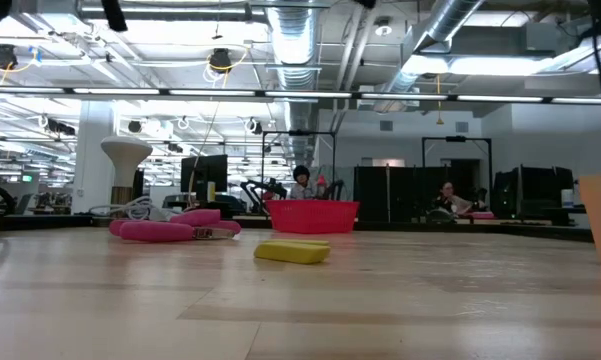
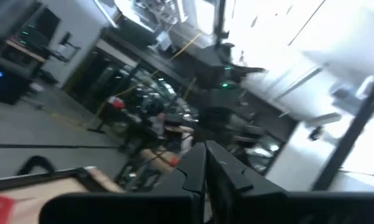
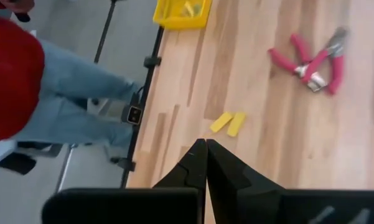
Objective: Pick & Place School Supplies
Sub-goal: Put the yellow eraser into the yellow bin
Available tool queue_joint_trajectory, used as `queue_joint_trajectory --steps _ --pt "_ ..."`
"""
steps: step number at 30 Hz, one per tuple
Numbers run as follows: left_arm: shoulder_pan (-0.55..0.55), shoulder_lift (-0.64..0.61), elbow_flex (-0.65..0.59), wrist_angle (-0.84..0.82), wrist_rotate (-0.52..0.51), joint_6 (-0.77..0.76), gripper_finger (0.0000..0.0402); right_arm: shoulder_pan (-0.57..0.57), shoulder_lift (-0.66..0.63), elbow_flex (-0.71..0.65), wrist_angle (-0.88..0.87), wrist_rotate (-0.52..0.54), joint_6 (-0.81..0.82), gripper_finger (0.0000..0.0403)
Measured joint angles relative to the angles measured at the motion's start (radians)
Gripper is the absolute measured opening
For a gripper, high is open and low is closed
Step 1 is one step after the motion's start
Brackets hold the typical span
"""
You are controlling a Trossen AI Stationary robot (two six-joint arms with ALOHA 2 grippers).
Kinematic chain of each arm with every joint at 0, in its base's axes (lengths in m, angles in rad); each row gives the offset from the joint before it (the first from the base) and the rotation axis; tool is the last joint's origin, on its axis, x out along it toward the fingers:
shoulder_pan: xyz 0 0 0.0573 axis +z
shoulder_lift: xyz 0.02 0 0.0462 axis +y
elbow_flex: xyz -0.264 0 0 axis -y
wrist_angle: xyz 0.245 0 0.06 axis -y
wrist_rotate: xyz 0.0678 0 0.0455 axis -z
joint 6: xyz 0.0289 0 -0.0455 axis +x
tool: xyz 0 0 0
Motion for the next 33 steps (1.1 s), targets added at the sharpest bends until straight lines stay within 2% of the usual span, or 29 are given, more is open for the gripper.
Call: queue_joint_trajectory --steps 5,9,15,18,22,26,29,33 --pt "0.041 0.095 -0.001 0.0 0.03 -0.02 0.0001 0.074 0.119 -0.002 0.131 0.025 0.115 0.0" --pt "0.042 0.132 -0.001 -0.001 0.082 -0.027 0.0001 0.129 0.19 0.0 0.313 0.122 0.251 0.0" --pt "0.04 0.046 -0.001 -0.009 0.194 -0.016 0.0001 0.197 0.234 -0.002 0.443 0.295 0.448 0.0" --pt "0.042 -0.028 -0.001 -0.023 0.209 0.014 0.0001 0.24 0.226 0.0 0.52 0.381 0.541 0.0" --pt "0.043 -0.108 -0.001 -0.026 0.209 0.064 0.0002 0.309 0.197 0.001 0.565 0.594 0.647 0.0" --pt "0.043 -0.134 0.0 -0.037 0.209 0.086 0.0001 0.374 0.148 0.003 0.583 0.89 0.748 0.0" --pt "0.043 -0.124 0.0 -0.061 0.213 0.068 0.0002 0.417 0.101 -0.001 0.489 1.12 0.831 0.0" --pt "0.043 -0.102 0.0 -0.08 0.244 0.009 0.0002 0.47 0.012 0.001 0.304 1.349 0.947 0.0"
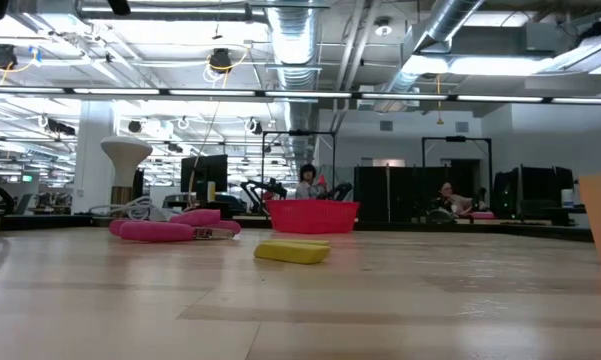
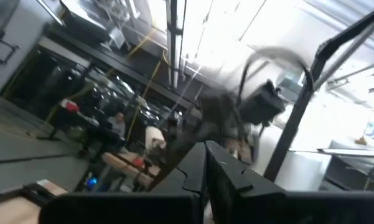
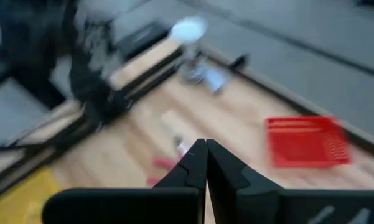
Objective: Pick & Place School Supplies
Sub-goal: Put the yellow eraser into the yellow bin
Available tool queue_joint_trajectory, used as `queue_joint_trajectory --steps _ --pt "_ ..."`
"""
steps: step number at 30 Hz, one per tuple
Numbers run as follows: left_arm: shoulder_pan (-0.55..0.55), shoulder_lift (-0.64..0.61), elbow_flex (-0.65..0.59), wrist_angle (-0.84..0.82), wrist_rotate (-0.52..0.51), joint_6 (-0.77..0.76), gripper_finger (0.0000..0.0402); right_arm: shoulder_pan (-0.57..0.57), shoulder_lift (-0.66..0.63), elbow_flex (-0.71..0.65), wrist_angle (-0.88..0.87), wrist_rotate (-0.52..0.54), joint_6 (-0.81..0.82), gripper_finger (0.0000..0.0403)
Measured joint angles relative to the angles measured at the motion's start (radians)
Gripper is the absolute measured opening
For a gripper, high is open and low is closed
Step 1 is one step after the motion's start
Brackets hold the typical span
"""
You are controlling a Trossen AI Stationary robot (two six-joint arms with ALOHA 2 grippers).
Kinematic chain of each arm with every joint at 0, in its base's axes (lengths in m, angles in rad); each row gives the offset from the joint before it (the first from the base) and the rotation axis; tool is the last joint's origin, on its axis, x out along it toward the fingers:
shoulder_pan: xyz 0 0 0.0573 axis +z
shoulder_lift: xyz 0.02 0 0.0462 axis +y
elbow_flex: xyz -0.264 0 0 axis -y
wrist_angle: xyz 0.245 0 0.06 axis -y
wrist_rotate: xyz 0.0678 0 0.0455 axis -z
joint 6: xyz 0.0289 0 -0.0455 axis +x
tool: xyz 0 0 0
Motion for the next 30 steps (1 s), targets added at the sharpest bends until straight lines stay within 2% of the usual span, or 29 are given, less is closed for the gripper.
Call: queue_joint_trajectory --steps 2,9,11,13,15,17,19,20,21,25,27,30 --pt "0.0 0.006 0.0 -0.003 0.032 -0.018 0.0001 0.035 -0.043 0.0 -0.114 0.09 0.06 0.0" --pt "0.017 0.009 0.0 0.002 0.042 -0.029 0.0001 0.191 -0.145 -0.002 -0.293 0.4 0.228 0.0" --pt "0.028 0.01 0.0 0.0 0.042 -0.05 0.0001 0.236 -0.173 -0.001 -0.226 0.462 0.182 0.0" --pt "0.044 0.01 0.0 0.002 0.042 -0.092 0.0002 0.262 -0.196 -0.001 -0.038 0.463 0.003 0.0" --pt "0.056 0.01 0.0 0.002 0.042 -0.13 0.0001 0.27 -0.216 -0.002 0.267 0.328 -0.345 0.0" --pt "0.065 0.01 0.0 0.001 0.042 -0.149 0.0001 0.252 -0.234 -0.002 0.575 0.041 -0.696 0.0" --pt "0.076 0.01 0.0 0.003 0.042 -0.162 0.0001 0.213 -0.241 0.001 0.77 -0.257 -0.919 0.0" --pt "0.081 0.01 0.0 0.004 0.042 -0.166 0.0001 0.184 -0.249 0.002 0.776 -0.332 -0.962 0.0" --pt "0.084 0.01 0.0 0.005 0.042 -0.171 0.0001 0.161 -0.261 0.002 0.719 -0.358 -0.966 0.0" --pt "0.088 0.01 0.012 0.01 0.041 -0.18 0.0001 0.066 -0.292 -0.002 0.374 -0.416 -0.805 0.0" --pt "0.088 0.01 0.017 0.012 0.041 -0.173 0.0001 0.023 -0.293 -0.002 0.274 -0.514 -0.795 0.0" --pt "0.088 0.01 0.027 0.011 0.031 -0.16 0.0001 -0.048 -0.31 -0.048 0.288 -0.734 -0.829 0.0"
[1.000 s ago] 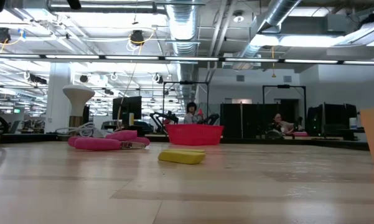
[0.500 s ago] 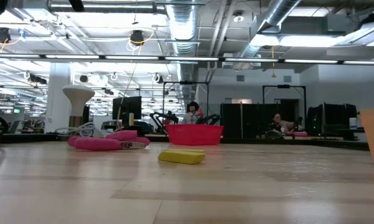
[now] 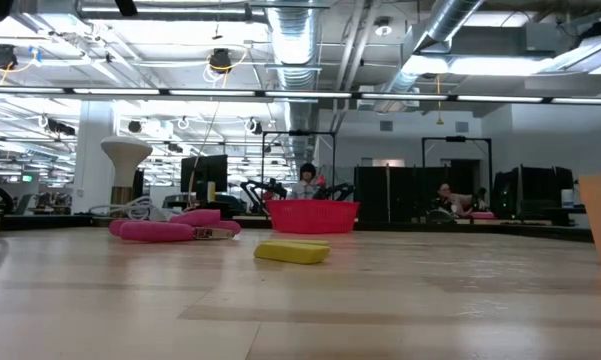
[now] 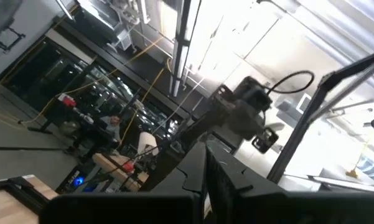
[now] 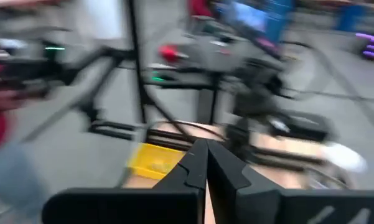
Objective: Pick & Place School Supplies
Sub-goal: Put the yellow eraser into the yellow bin
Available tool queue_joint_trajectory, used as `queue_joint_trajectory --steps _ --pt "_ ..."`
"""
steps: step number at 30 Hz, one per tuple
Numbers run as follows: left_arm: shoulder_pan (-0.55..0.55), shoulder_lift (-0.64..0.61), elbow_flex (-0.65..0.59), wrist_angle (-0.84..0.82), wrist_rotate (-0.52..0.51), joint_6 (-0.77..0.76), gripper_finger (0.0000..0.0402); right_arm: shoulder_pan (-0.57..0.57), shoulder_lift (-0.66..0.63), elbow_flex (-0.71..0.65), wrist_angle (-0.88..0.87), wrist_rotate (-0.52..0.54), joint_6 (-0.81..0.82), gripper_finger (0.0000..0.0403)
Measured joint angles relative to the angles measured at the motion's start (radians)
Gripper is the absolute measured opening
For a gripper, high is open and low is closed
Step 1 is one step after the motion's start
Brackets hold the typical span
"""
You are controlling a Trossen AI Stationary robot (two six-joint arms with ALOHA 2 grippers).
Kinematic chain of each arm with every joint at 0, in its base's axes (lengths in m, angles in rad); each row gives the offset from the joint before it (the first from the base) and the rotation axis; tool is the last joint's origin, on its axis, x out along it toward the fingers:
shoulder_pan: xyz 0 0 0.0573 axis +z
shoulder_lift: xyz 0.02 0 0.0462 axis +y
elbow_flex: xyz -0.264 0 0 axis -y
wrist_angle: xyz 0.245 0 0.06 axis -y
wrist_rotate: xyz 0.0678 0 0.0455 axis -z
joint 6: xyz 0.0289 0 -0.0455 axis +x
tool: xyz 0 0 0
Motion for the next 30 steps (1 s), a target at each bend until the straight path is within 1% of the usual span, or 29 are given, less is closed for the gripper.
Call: queue_joint_trajectory --steps 2,4,6,7,9,11,12,15,18,21,23,27,30 --pt "0.0 0.0 0.009 0.002 -0.011 0.001 0.0001 -0.047 -0.054 -0.097 0.063 -0.139 -0.016 0.0" --pt "0.0 0.0 0.015 0.002 -0.017 0.002 0.0001 -0.09 -0.133 -0.252 0.146 -0.227 -0.01 0.0" --pt "0.0 0.0 0.02 0.001 -0.024 0.003 0.0001 -0.125 -0.24 -0.463 0.271 -0.271 0.011 0.0" --pt "0.0 0.002 0.021 0.002 -0.024 0.003 0.0001 -0.138 -0.299 -0.581 0.36 -0.288 0.03 0.0" --pt "0.0 0.002 0.021 0.001 -0.024 0.001 0.0001 -0.159 -0.442 -0.837 0.593 -0.297 0.07 0.0" --pt "0.0 0.002 0.021 0.0 -0.024 -0.002 0.0001 -0.176 -0.601 -1.072 0.822 -0.293 0.106 0.0" --pt "0.0 0.002 0.021 0.001 -0.023 -0.002 0.0001 -0.185 -0.682 -1.186 0.904 -0.271 0.123 0.0" --pt "0.0 0.002 0.021 -0.001 -0.022 -0.003 0.0001 -0.205 -0.906 -1.482 1.037 -0.111 0.218 0.0" --pt "0.0 0.005 0.021 -0.015 -0.022 -0.003 0.0001 -0.215 -1.033 -1.708 1.152 0.001 0.31 0.0" --pt "0.0 0.026 0.021 -0.02 -0.029 -0.004 0.0001 -0.223 -1.07 -1.834 1.248 0.023 0.395 0.0" --pt "0.0 0.05 0.021 -0.023 -0.037 -0.005 0.0001 -0.223 -1.043 -1.851 1.26 0.035 0.438 0.0" --pt "0.0 0.11 0.021 -0.028 -0.04 -0.024 0.0001 -0.23 -0.881 -1.853 1.251 0.047 0.442 0.0" --pt "0.0 0.162 0.021 -0.024 -0.04 -0.065 0.0001 -0.244 -0.752 -1.853 1.273 -0.002 0.459 0.0"
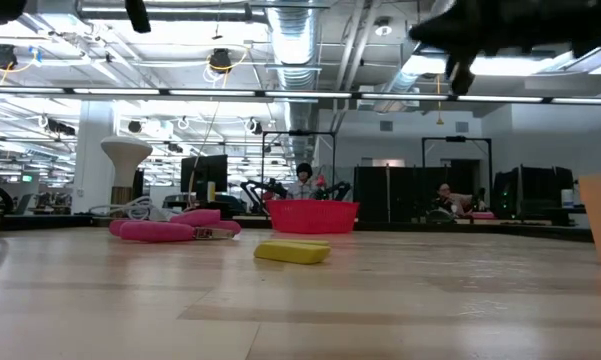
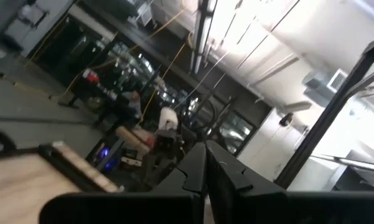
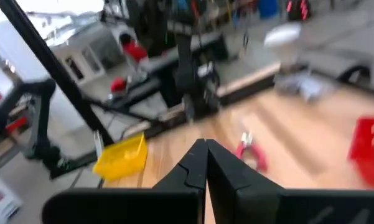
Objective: Pick & Place School Supplies
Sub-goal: Put the yellow eraser into the yellow bin
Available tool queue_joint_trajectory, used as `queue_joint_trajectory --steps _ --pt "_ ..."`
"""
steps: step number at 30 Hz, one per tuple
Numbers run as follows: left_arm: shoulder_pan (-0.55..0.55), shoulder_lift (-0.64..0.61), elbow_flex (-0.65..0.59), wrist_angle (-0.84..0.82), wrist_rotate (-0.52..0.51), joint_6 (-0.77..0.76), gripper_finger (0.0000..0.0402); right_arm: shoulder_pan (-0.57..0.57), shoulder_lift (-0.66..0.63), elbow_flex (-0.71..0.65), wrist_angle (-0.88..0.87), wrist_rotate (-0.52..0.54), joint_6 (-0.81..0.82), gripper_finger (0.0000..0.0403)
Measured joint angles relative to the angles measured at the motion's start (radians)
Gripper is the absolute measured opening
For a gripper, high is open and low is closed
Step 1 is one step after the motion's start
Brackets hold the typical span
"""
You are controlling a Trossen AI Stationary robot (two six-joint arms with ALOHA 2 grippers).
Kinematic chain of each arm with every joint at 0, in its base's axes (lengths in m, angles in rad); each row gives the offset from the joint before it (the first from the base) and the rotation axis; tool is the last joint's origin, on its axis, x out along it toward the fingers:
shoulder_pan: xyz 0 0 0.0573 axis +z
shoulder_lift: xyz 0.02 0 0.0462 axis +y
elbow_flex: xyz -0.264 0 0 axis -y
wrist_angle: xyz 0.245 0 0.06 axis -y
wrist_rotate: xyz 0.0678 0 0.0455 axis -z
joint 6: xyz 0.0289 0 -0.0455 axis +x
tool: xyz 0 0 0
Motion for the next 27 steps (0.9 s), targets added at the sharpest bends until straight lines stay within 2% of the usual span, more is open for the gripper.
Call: queue_joint_trajectory --steps 5,9,14,20,27 --pt "0.0 0.071 0.0 -0.003 0.0 -0.021 0.0001 -0.018 0.25 0.0 0.138 -0.163 0.07 0.0" --pt "0.0 0.098 0.0 -0.003 -0.024 -0.021 0.0001 -0.009 0.46 0.0 0.301 -0.244 0.163 0.0" --pt "0.005 0.087 0.0 -0.002 -0.038 -0.011 0.0001 0.026 0.662 0.009 0.474 -0.253 0.257 0.0" --pt "0.006 0.058 0.0 0.001 -0.04 0.021 0.0001 0.063 0.833 0.118 0.469 -0.271 0.262 0.0" --pt "0.006 0.047 -0.001 -0.002 -0.054 0.021 0.0001 0.077 0.972 0.267 0.468 -0.299 0.23 0.0"
